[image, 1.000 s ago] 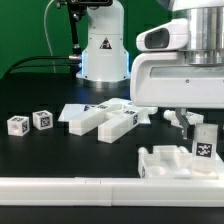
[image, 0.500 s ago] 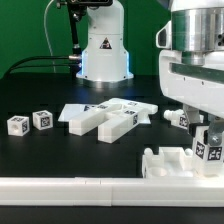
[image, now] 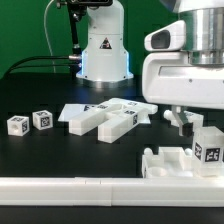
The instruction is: Assemble chair
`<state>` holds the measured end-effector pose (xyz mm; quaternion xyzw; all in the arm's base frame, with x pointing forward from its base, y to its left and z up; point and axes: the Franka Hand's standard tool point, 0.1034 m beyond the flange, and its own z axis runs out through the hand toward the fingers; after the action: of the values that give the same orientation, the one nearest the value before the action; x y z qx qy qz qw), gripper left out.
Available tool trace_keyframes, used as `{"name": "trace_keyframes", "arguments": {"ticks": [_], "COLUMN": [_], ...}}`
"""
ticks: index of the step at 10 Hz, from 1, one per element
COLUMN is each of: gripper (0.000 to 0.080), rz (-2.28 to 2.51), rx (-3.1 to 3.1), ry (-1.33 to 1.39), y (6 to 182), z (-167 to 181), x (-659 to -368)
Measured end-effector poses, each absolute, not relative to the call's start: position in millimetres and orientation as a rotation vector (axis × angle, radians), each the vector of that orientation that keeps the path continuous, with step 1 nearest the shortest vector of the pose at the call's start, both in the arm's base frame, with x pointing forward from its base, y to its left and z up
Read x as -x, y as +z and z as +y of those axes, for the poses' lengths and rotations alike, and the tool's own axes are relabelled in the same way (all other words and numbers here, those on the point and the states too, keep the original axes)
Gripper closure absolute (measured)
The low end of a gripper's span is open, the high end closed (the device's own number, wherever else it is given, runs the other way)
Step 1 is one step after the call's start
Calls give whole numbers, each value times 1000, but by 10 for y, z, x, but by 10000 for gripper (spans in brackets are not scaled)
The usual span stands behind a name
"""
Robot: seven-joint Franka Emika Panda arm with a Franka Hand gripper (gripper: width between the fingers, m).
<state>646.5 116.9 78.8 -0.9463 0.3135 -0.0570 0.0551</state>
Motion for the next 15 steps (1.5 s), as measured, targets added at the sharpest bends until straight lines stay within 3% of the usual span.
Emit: {"name": "trace_keyframes", "arguments": {"ticks": [3, 5, 6, 8, 9, 15], "gripper": [152, 151, 151, 456, 511, 511], "rz": [661, 81, 196, 347, 484, 1883], "rx": [2970, 3099, 3083, 3064, 3042, 2359], "ry": [-197, -198, -199, -193, -189, -58], "y": [770, 799, 788, 782, 778, 757], "z": [1178, 1199, 1200, 1196, 1185, 1167], "x": [-6424, -6506, -6504, -6501, -6501, -6501]}}
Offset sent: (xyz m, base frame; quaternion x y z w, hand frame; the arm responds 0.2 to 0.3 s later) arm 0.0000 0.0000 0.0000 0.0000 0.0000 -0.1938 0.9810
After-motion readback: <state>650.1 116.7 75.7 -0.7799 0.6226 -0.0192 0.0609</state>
